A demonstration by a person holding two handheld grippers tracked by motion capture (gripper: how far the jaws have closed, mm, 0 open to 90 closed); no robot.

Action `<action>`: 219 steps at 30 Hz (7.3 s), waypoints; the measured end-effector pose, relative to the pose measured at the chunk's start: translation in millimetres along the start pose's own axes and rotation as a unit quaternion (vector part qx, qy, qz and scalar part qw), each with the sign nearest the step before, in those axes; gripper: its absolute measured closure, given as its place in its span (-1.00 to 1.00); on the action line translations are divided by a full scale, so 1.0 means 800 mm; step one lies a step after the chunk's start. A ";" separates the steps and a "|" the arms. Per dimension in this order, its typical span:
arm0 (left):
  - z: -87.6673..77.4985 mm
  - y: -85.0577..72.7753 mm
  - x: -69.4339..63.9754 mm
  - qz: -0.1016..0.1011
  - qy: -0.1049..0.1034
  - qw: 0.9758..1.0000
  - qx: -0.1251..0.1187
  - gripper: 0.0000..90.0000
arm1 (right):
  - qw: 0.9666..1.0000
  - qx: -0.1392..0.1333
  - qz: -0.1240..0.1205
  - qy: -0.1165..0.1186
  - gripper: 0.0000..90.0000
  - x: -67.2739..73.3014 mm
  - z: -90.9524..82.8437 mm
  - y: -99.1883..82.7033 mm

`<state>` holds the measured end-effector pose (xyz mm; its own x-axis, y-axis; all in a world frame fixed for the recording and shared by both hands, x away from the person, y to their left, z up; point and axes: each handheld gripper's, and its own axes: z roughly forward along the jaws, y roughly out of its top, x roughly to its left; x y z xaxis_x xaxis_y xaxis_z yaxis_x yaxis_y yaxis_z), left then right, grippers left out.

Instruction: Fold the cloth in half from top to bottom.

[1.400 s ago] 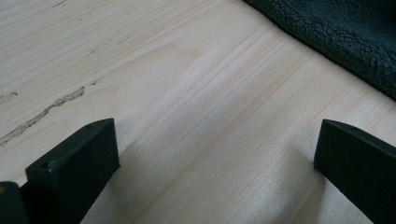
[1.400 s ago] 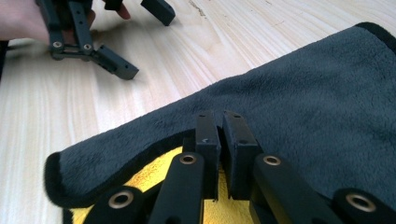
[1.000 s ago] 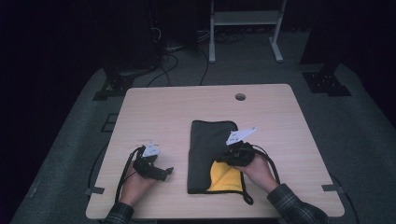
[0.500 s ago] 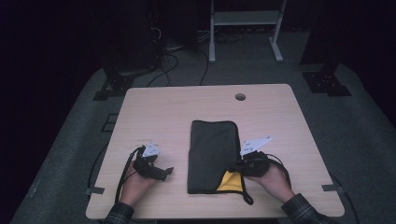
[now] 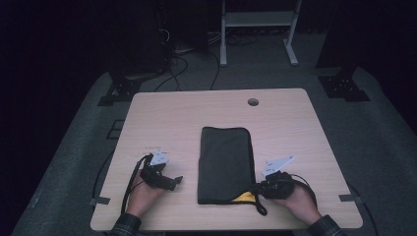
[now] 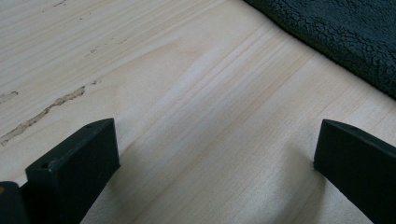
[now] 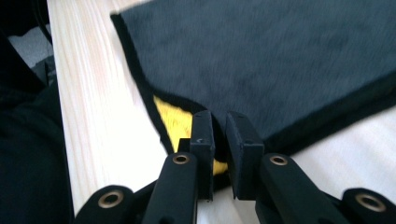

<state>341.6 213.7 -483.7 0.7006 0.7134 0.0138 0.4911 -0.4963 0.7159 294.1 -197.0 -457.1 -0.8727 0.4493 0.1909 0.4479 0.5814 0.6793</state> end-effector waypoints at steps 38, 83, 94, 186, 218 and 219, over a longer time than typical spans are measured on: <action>0.024 0.066 0.015 0.003 -0.029 0.999 -0.013 -0.92 | 0.988 -0.089 0.065 -0.112 -0.09 -0.105 -0.025 0.034; 0.152 0.170 0.075 -0.012 -0.018 1.000 0.007 -0.02 | 0.982 -0.063 0.072 -0.164 0.17 -0.226 0.071 0.096; 0.151 0.172 0.067 -0.013 -0.062 0.998 0.012 0.84 | 0.985 -0.059 0.091 -0.135 0.79 -0.221 0.072 0.099; -0.004 0.055 -0.074 0.041 -0.190 0.981 0.004 0.73 | 0.999 -0.046 0.004 -0.007 0.56 -0.031 -0.004 0.005; 0.001 0.044 -0.101 0.057 -0.195 0.979 0.019 0.63 | 0.999 -0.024 -0.036 0.001 0.71 -0.005 0.012 -0.004; 0.000 0.045 -0.100 0.057 -0.192 0.980 0.018 0.56 | 0.999 -0.026 -0.035 -0.003 0.63 -0.006 0.011 -0.004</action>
<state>303.1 138.5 -458.7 0.8912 0.4179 -0.1761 0.4121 -0.5841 0.6993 298.7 -194.9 -466.3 -0.9002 0.4128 0.1388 0.3759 0.5755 0.7263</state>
